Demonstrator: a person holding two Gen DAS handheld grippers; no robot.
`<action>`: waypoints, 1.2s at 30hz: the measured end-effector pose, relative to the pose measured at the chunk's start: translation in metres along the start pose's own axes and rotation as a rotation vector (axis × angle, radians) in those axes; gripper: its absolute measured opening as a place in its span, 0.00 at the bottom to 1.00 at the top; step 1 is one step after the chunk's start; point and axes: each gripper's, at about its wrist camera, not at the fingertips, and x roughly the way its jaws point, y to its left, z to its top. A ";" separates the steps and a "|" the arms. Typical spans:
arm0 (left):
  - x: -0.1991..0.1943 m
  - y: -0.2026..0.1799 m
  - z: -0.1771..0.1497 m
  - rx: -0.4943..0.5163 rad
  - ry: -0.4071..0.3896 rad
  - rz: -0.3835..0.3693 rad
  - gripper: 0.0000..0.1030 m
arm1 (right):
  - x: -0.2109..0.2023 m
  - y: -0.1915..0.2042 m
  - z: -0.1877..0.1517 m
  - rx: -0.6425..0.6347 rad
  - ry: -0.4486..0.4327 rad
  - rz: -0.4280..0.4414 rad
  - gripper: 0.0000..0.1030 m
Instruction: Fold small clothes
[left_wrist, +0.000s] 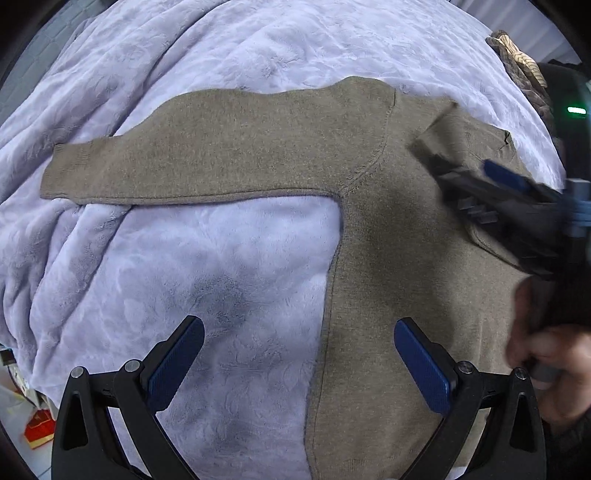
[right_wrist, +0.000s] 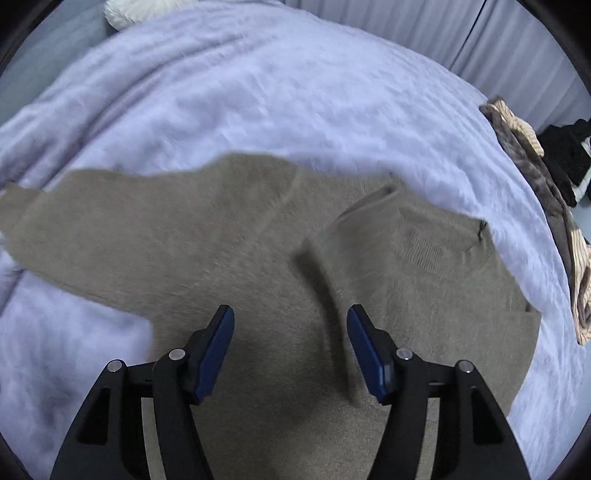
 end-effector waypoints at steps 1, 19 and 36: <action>0.003 0.002 0.001 -0.005 0.003 0.002 1.00 | -0.007 -0.014 -0.001 0.047 -0.013 0.005 0.67; 0.038 0.080 0.012 -0.220 0.040 0.010 1.00 | 0.009 -0.058 -0.004 0.149 0.018 -0.152 0.69; 0.069 0.115 0.004 -0.257 0.064 -0.009 1.00 | 0.047 -0.005 -0.048 -0.768 -0.150 -0.733 0.38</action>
